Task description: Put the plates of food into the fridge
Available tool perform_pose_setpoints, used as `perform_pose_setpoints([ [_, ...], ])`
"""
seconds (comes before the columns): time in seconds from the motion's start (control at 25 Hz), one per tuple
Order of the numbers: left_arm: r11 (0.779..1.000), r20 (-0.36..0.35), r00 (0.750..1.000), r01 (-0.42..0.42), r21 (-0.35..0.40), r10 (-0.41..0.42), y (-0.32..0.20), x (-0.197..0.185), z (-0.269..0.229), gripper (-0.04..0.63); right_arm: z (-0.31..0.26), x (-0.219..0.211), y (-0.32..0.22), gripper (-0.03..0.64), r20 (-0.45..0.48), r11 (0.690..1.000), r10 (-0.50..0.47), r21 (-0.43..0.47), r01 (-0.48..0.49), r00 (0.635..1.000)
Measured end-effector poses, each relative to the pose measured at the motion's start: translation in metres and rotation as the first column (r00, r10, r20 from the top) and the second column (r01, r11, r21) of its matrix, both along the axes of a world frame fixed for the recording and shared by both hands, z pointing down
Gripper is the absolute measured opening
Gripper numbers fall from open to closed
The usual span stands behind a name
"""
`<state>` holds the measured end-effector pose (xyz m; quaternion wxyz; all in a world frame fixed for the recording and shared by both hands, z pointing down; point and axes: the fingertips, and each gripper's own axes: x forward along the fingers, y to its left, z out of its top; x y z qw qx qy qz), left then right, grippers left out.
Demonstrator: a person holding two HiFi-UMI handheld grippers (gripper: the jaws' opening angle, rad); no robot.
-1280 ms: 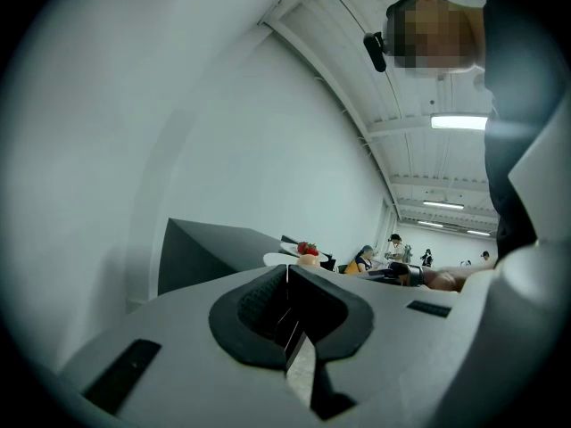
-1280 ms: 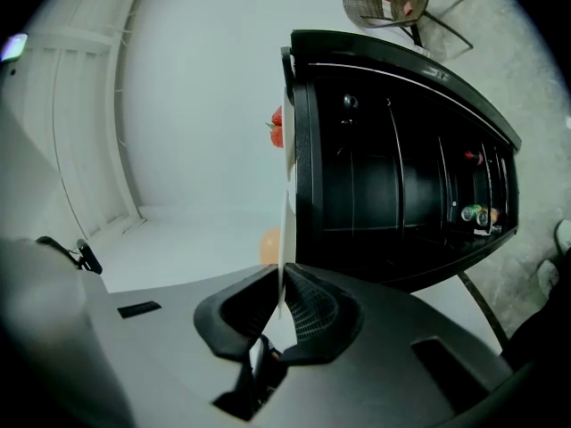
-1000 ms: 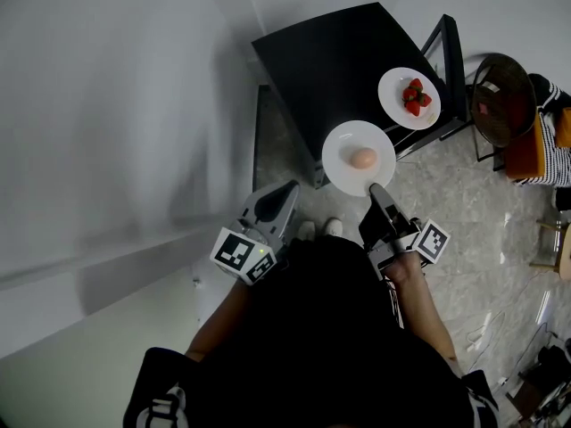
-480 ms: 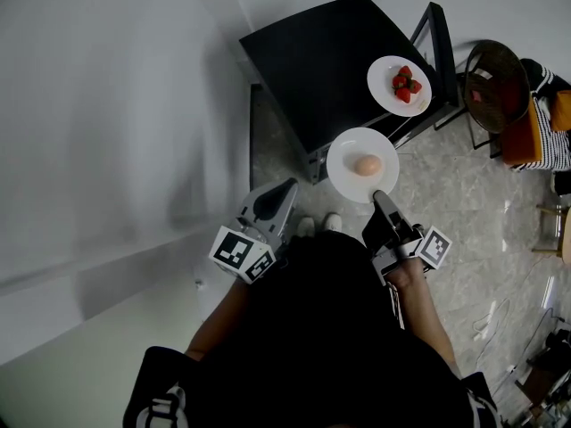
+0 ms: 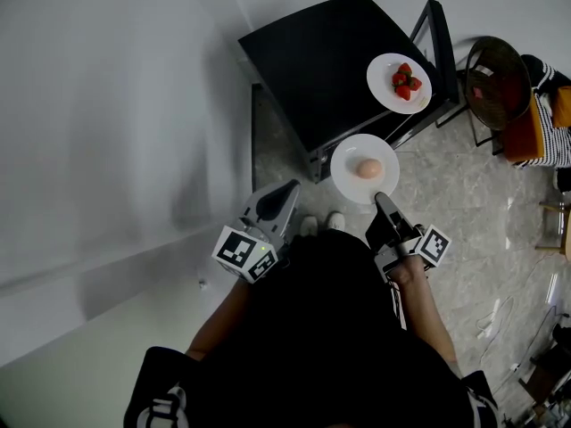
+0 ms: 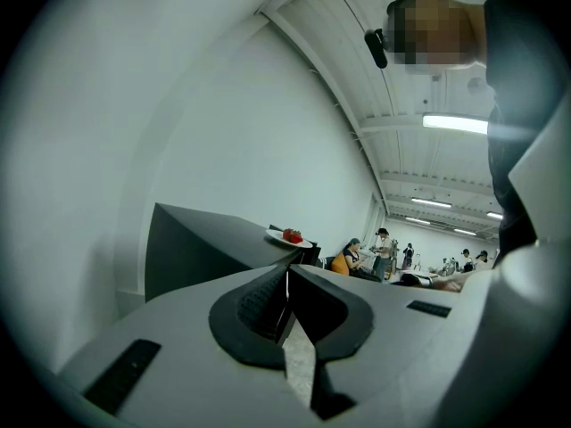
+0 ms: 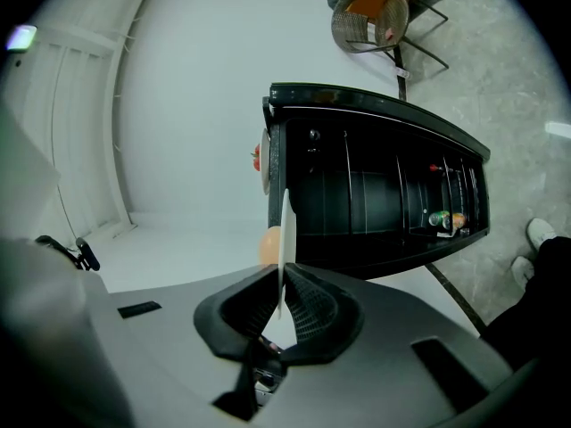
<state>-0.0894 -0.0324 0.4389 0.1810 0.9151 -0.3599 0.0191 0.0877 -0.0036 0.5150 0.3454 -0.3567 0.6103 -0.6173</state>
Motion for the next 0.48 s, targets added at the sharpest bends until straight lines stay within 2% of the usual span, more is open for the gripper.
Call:
perform_pose_setpoints([
  [0.48,1.000,0.014,1.000,0.021,-0.009,-0.021,-0.003,-0.005,0.006,0.025,0.044,-0.003,-0.017,0.040,-0.043,0.999,-0.021,-0.051,0.019,0.999],
])
